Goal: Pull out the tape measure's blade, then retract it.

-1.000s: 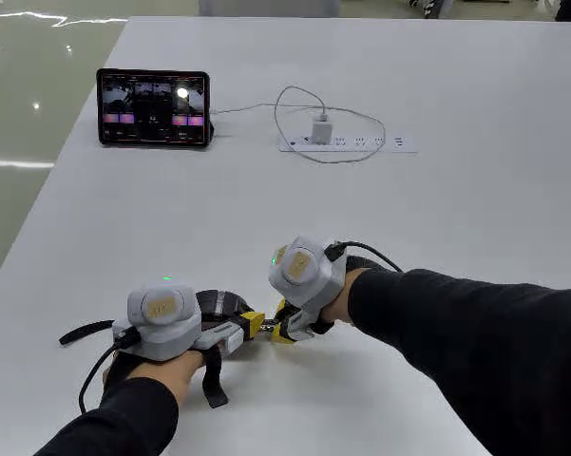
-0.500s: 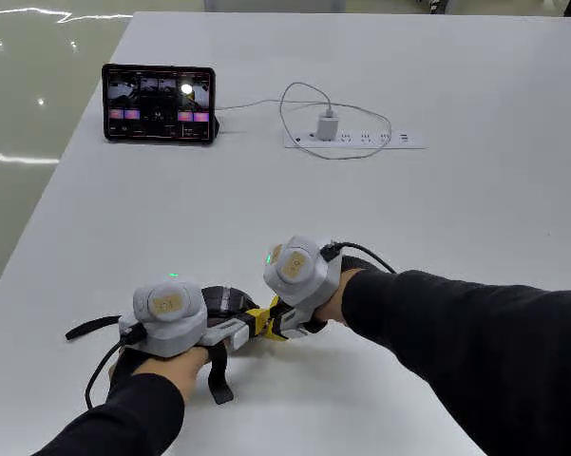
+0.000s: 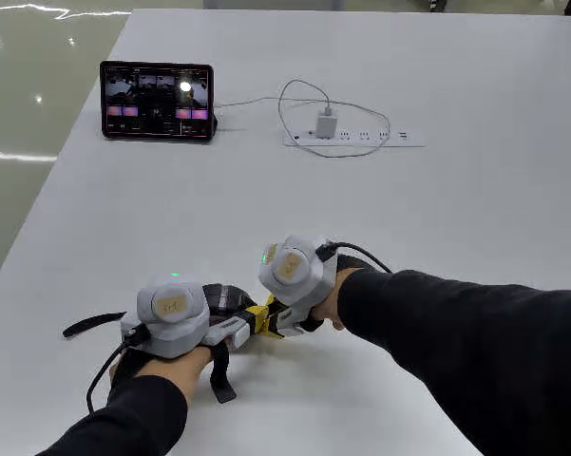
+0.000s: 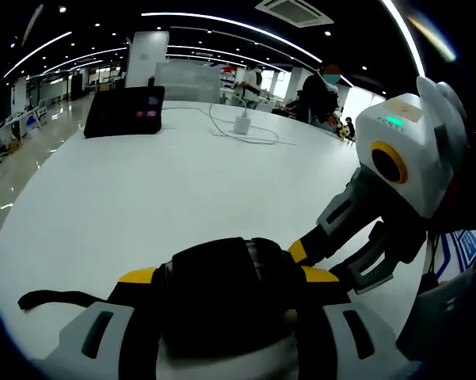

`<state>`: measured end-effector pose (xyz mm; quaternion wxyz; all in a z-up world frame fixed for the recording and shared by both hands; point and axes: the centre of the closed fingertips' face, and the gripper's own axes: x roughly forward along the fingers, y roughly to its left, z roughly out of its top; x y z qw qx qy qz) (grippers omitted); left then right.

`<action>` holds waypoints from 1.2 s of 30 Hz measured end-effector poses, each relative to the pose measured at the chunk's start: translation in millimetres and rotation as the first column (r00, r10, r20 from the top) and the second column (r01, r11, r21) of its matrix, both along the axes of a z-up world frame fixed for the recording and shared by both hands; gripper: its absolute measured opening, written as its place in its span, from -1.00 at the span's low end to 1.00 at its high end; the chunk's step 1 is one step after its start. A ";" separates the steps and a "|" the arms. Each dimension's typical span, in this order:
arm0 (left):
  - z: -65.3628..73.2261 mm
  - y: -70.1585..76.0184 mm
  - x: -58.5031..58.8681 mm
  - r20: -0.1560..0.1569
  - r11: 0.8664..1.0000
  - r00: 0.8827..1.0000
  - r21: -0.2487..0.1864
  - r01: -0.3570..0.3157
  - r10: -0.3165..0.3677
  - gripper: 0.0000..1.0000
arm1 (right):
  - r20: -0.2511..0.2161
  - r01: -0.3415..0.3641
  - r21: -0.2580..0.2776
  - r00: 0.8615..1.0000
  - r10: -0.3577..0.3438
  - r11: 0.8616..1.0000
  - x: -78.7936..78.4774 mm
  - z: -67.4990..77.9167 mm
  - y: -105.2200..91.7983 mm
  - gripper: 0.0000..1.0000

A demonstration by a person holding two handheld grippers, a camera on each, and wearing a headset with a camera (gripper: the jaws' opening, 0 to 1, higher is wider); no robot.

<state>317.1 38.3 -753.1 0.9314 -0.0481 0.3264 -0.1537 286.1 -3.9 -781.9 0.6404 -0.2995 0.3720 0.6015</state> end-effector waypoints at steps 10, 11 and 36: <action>3.7 -0.2 -0.5 0.012 0.999 1.000 0.030 0.027 -0.028 0.30 | 0.016 0.013 0.018 1.000 -0.013 1.000 -0.3 0.0 -0.2 -0.75; 3.9 -0.2 -0.7 0.010 0.999 1.000 0.033 0.030 -0.030 0.29 | 0.016 0.014 0.018 1.000 -0.014 1.000 -0.6 0.0 -0.8 -0.74; 8.9 0.6 -7.9 -0.001 0.997 0.997 -0.010 0.079 -0.079 0.75 | 0.022 0.130 0.095 0.991 -0.133 0.987 -12.8 17.0 -38.7 -0.58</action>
